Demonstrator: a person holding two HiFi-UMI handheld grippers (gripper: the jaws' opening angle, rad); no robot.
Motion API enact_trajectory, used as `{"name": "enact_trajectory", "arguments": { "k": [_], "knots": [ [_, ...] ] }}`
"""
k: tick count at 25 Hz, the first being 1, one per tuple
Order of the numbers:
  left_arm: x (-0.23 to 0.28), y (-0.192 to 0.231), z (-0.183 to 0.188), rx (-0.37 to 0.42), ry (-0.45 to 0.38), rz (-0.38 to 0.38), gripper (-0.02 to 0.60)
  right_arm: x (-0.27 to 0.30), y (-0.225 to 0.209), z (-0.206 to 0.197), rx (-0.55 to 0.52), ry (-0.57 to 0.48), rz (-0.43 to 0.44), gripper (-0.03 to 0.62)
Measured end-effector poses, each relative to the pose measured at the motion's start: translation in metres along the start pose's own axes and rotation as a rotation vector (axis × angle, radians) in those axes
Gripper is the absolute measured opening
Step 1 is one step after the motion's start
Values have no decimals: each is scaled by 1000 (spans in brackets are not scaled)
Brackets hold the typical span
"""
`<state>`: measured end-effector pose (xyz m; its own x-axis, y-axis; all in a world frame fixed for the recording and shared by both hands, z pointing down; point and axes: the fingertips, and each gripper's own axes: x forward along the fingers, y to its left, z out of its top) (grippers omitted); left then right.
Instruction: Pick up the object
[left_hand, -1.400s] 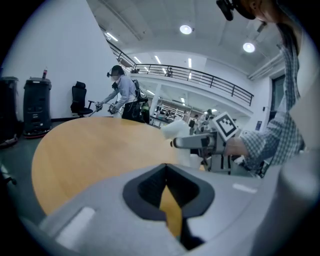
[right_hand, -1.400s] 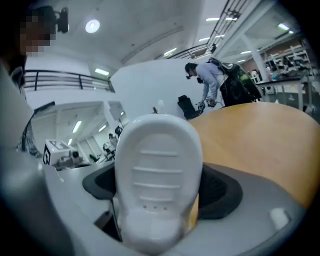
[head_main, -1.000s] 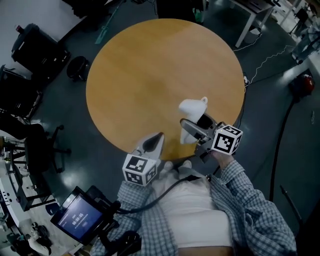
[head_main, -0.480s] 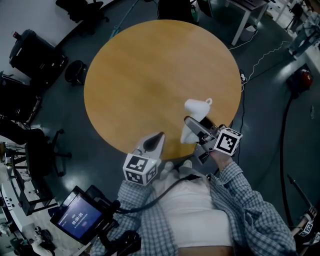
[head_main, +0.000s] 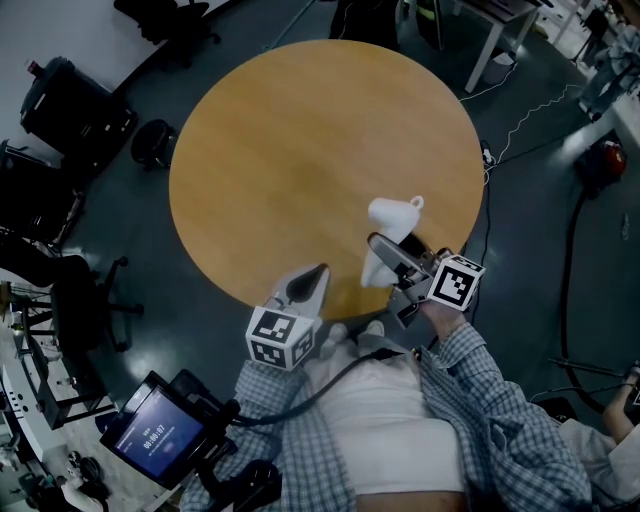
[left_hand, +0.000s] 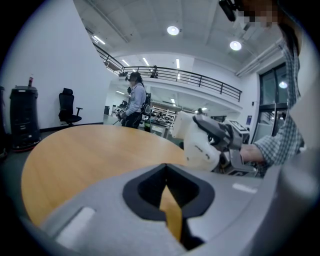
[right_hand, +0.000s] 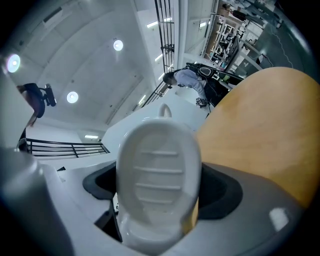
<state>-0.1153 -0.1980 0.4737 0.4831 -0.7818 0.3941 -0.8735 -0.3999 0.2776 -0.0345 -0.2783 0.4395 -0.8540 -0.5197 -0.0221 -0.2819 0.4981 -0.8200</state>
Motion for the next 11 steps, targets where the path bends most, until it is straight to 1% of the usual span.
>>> {"name": "enact_trajectory", "arguments": {
  "k": [7, 11],
  "knots": [
    [0, 1, -1, -3, 2, 2, 0, 1, -2, -2, 0, 11, -1, 463],
    [0, 0, -3, -3, 5, -1, 0, 1, -1, -7, 5, 25, 12, 463]
  ]
}}
